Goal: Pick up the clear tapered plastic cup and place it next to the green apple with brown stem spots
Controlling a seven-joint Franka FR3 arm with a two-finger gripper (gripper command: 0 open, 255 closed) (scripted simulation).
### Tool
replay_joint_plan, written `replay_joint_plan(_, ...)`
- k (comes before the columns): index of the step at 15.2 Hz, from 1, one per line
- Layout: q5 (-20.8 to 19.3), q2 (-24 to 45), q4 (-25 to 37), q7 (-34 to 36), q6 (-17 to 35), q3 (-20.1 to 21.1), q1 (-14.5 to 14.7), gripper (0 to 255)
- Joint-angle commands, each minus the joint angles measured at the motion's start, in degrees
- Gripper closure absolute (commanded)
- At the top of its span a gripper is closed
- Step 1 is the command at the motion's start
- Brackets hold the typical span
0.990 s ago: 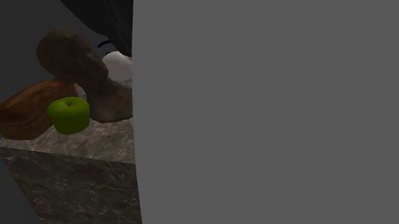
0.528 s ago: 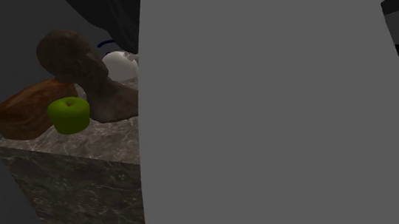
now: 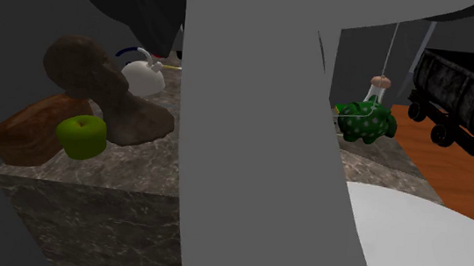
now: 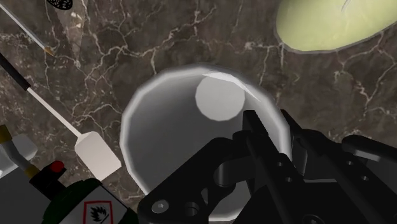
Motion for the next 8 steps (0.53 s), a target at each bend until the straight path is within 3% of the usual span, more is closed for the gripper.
replay_joint_plan(1,-0.12,-0.36,1.05,-0.10,-1.38,-0.04,0.04,255)
replay_joint_plan(8,-0.53,-1.64,4.95,-0.43,-6.42,-0.16,0.20,255)
